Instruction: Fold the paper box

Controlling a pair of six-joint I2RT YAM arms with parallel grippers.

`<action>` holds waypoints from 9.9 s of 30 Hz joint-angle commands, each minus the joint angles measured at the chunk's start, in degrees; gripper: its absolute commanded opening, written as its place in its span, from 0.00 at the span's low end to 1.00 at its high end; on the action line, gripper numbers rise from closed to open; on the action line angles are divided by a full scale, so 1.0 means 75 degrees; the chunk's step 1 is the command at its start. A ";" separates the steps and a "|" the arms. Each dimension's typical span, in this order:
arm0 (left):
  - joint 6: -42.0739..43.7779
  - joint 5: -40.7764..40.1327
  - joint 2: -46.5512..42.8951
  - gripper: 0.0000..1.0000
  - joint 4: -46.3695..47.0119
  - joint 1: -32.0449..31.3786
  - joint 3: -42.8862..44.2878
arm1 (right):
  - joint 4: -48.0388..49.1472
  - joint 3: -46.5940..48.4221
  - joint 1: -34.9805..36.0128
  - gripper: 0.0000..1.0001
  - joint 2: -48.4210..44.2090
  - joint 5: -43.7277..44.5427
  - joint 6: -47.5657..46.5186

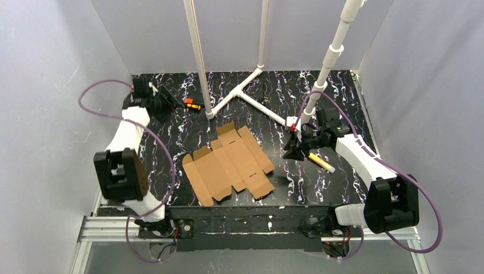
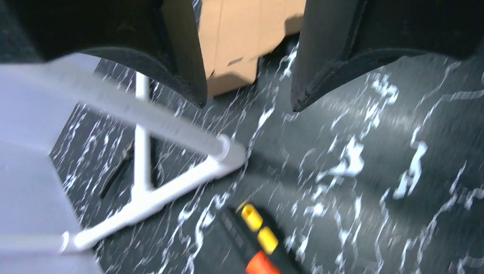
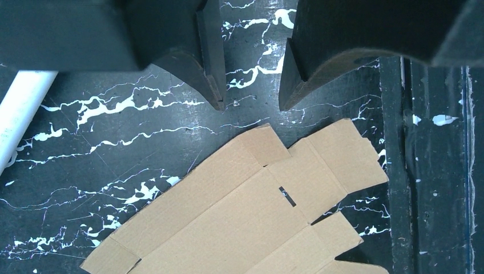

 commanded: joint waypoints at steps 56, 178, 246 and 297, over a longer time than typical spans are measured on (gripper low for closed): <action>0.1286 0.1660 -0.1684 0.73 0.3323 -0.0819 -0.2497 | -0.0974 0.0393 0.0086 0.51 0.0735 -0.0511 -0.0633; -0.0066 0.2209 -0.8400 0.98 0.2497 -0.1340 -0.7078 | 0.4234 0.0761 0.1165 0.01 0.1427 0.1806 0.5192; -0.0435 0.0747 -0.7167 0.31 0.7344 -0.2796 -0.9571 | 0.7468 -0.0460 0.0755 0.01 0.2050 0.0486 0.8935; 0.7017 0.1374 -0.3608 0.00 -0.3089 -0.2935 -0.0423 | 0.2074 0.2557 0.0813 0.98 0.1634 0.0196 0.2712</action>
